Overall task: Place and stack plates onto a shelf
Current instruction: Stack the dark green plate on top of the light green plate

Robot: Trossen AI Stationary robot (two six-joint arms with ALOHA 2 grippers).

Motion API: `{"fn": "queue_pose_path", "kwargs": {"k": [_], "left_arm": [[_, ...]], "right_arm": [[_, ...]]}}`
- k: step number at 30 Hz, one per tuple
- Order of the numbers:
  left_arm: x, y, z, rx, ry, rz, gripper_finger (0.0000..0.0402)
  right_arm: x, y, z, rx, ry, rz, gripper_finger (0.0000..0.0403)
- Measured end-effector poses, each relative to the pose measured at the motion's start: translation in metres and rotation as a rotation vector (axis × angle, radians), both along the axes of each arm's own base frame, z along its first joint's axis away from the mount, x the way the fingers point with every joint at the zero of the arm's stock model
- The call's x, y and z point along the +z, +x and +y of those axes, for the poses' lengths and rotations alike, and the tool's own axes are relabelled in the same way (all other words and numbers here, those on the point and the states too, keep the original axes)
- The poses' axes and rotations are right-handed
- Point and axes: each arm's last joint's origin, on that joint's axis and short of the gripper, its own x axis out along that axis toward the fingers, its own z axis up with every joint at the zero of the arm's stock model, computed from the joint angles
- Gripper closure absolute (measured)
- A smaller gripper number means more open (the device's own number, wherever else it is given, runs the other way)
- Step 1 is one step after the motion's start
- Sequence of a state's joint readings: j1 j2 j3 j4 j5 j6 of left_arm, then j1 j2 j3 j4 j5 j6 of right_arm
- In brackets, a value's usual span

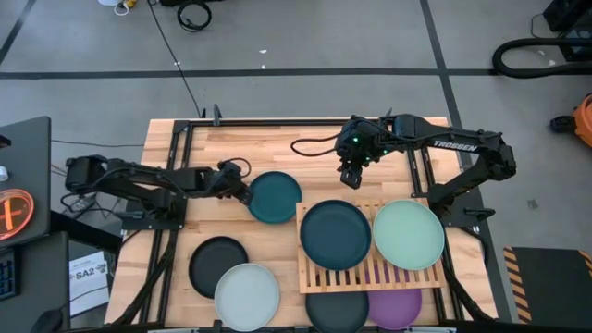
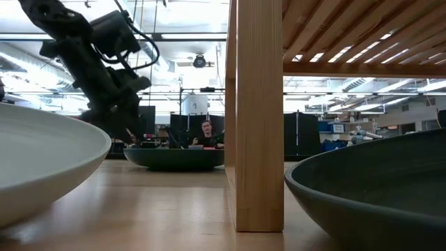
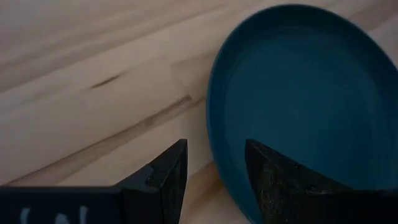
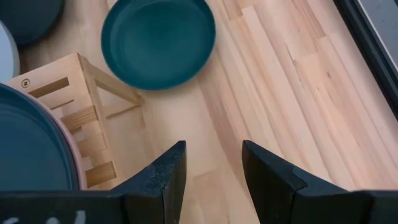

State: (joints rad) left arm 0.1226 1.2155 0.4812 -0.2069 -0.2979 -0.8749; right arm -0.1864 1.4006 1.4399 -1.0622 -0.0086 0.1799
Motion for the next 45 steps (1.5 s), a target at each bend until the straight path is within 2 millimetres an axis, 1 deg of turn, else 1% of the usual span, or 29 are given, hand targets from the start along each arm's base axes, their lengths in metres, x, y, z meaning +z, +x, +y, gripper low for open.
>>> {"fn": "queue_pose_path", "kwargs": {"k": [6, 11, 20, 26, 39, 41, 45], "left_arm": [[-0.015, 0.005, 0.000, 0.004, -0.019, 0.059, 0.0235], [-0.023, 0.007, 0.001, 0.020, -0.033, 0.088, 0.0235], [-0.026, 0.008, -0.001, -0.003, -0.072, 0.097, 0.0238], [-0.026, 0.008, -0.001, -0.007, -0.079, 0.097, 0.0272], [-0.024, 0.010, 0.000, 0.015, -0.052, 0.076, 0.0374], [-0.023, 0.010, 0.001, 0.021, -0.041, 0.069, 0.0382], [-0.021, 0.013, 0.002, 0.026, -0.010, 0.039, 0.0383]], "right_arm": [[0.000, 0.000, 0.000, 0.000, -0.001, -0.005, 0.0242], [0.001, 0.002, 0.000, 0.000, -0.004, -0.023, 0.0242], [0.002, 0.003, -0.001, 0.000, -0.007, -0.039, 0.0242], [0.002, 0.003, -0.001, 0.000, -0.007, -0.039, 0.0242], [0.002, 0.003, 0.000, 0.001, -0.007, -0.039, 0.0242], [0.002, 0.003, 0.000, 0.001, -0.007, -0.039, 0.0242], [0.002, 0.003, 0.000, 0.001, -0.007, -0.039, 0.0242]]}}
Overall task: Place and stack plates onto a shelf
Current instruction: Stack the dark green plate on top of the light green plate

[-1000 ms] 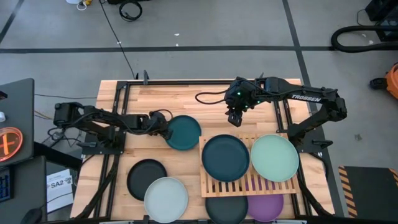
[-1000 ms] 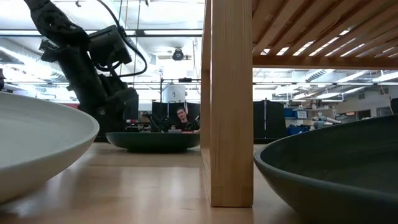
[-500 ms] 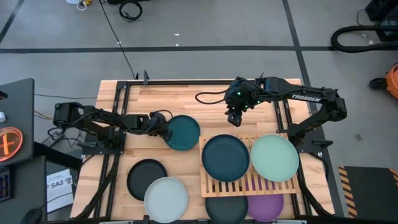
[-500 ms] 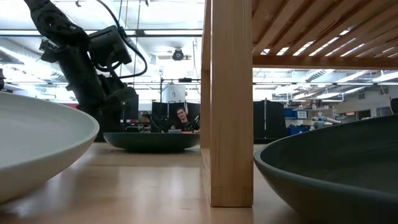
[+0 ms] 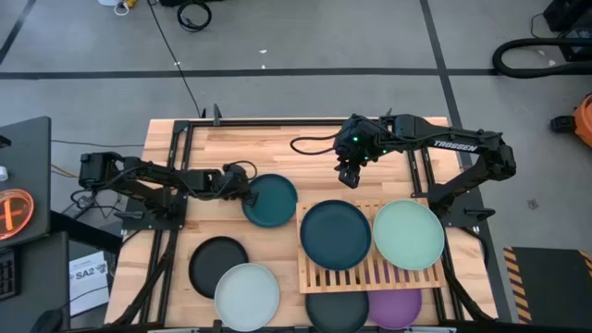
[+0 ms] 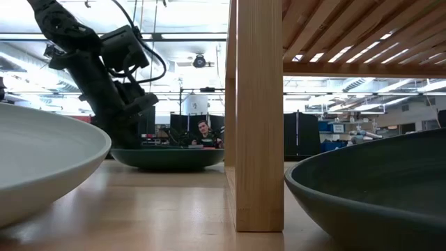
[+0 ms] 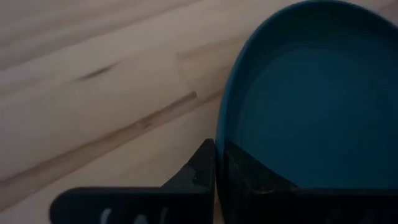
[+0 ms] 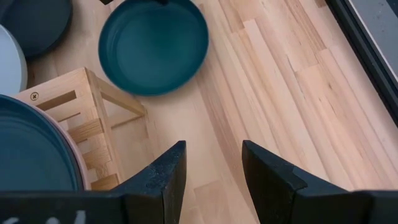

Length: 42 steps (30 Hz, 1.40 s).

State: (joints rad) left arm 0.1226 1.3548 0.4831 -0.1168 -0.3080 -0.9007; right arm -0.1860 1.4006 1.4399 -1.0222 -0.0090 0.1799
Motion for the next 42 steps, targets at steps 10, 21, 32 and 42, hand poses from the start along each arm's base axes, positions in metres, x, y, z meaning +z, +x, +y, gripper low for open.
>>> {"fn": "queue_pose_path", "kwargs": {"k": [10, 21, 32, 42], "left_arm": [[0.020, 0.015, 0.004, -0.012, 0.133, -0.030, 0.0384], [0.057, 0.037, 0.011, -0.026, 0.326, -0.064, 0.0385], [0.098, 0.056, 0.015, -0.075, 0.490, -0.082, 0.0385], [0.133, 0.067, 0.017, -0.093, 0.602, -0.107, 0.0385]], "right_arm": [[0.001, 0.002, 0.000, 0.000, -0.004, -0.019, 0.0242], [0.007, 0.010, -0.002, 0.000, -0.024, -0.125, 0.0242], [0.016, 0.016, -0.010, -0.088, -0.265, -0.196, 0.0242], [0.024, 0.019, -0.022, -0.110, -0.428, -0.231, 0.0242]]}}
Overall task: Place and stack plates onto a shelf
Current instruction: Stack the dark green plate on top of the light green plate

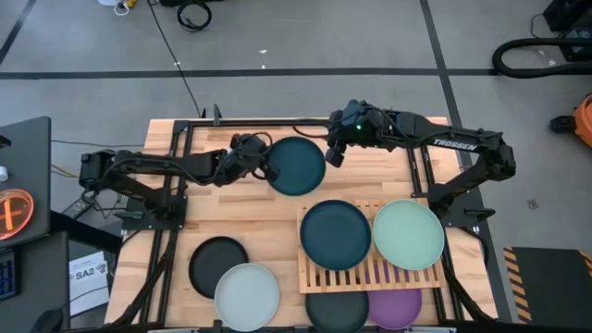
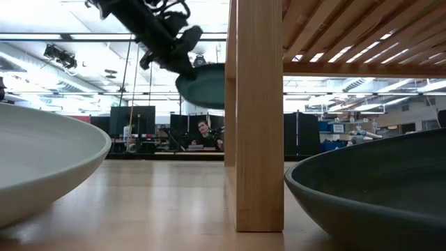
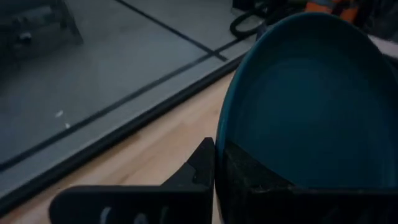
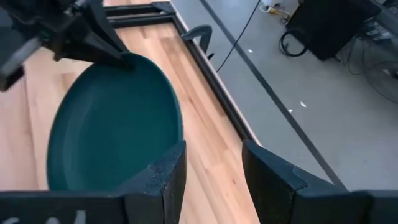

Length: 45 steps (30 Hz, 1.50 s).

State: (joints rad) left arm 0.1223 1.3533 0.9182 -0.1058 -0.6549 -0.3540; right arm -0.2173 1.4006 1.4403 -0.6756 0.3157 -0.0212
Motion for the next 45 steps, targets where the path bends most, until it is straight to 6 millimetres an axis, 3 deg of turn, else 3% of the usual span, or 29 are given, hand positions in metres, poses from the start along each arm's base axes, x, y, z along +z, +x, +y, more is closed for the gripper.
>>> {"fn": "queue_pose_path", "kwargs": {"k": [15, 31, 37, 45], "left_arm": [[0.041, 0.009, 0.001, -0.040, 0.085, -0.050, 0.0385], [0.043, 0.010, 0.001, -0.046, 0.109, -0.054, 0.0383], [0.043, 0.011, 0.001, -0.045, 0.110, -0.051, 0.0382], [0.043, 0.011, 0.002, -0.044, 0.110, -0.051, 0.0382]], "right_arm": [[0.001, -0.003, -0.012, -0.039, -0.001, -0.009, 0.0242], [0.002, -0.003, -0.014, -0.054, -0.040, 0.000, 0.0242], [0.011, 0.000, -0.023, -0.071, -0.068, -0.116, 0.0242], [0.019, 0.006, -0.021, 0.125, 0.058, -0.255, 0.0242]]}}
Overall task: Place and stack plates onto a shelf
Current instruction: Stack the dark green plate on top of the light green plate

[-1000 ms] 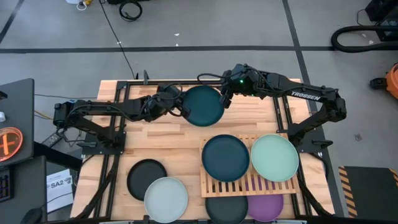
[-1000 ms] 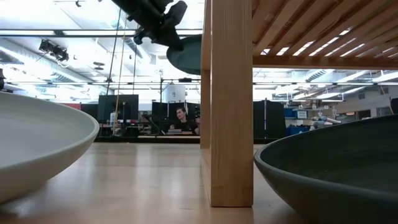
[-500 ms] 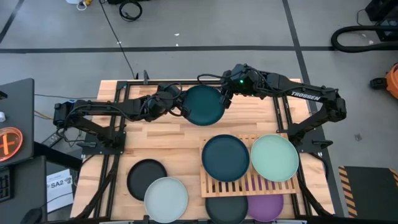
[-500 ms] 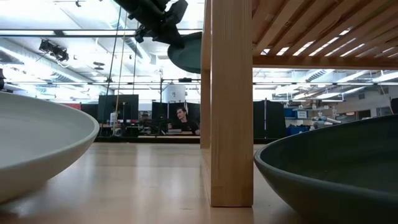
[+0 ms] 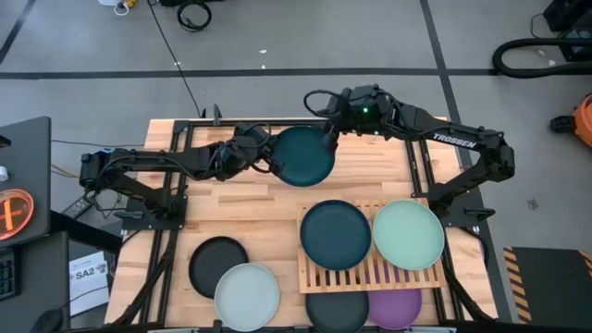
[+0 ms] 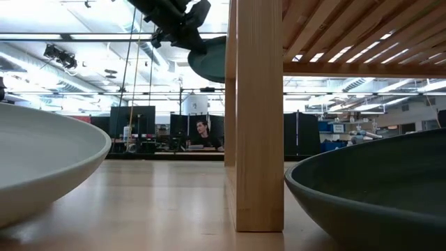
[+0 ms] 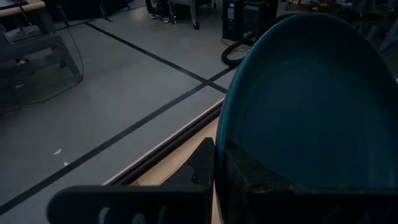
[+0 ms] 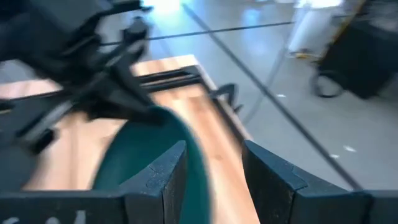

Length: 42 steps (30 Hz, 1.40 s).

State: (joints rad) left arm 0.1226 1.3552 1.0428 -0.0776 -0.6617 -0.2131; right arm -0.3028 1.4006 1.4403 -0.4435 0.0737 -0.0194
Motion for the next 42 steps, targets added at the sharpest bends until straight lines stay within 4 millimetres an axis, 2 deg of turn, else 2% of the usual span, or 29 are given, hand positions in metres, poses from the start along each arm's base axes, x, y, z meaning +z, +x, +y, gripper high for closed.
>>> {"fn": "queue_pose_path", "kwargs": {"k": [13, 22, 27, 36, 42], "left_arm": [[0.000, 0.000, 0.000, 0.000, 0.000, 0.001, 0.0382], [0.000, 0.000, 0.000, 0.000, -0.001, 0.001, 0.0382], [0.000, 0.000, 0.000, 0.000, -0.001, 0.001, 0.0382], [0.001, 0.001, 0.000, 0.001, -0.002, -0.017, 0.0381], [0.002, 0.000, 0.003, 0.006, -0.003, -0.026, 0.0381]], "right_arm": [[-0.017, -0.007, 0.003, 0.027, 0.030, 0.197, 0.0242], [-0.022, -0.010, 0.004, 0.027, 0.050, 0.257, 0.0246], [-0.022, -0.010, 0.005, 0.032, 0.053, 0.256, 0.0278], [-0.022, -0.010, 0.003, -0.005, 0.044, 0.249, 0.0376], [-0.021, -0.010, 0.001, -0.082, 0.019, 0.250, 0.0384]]}}
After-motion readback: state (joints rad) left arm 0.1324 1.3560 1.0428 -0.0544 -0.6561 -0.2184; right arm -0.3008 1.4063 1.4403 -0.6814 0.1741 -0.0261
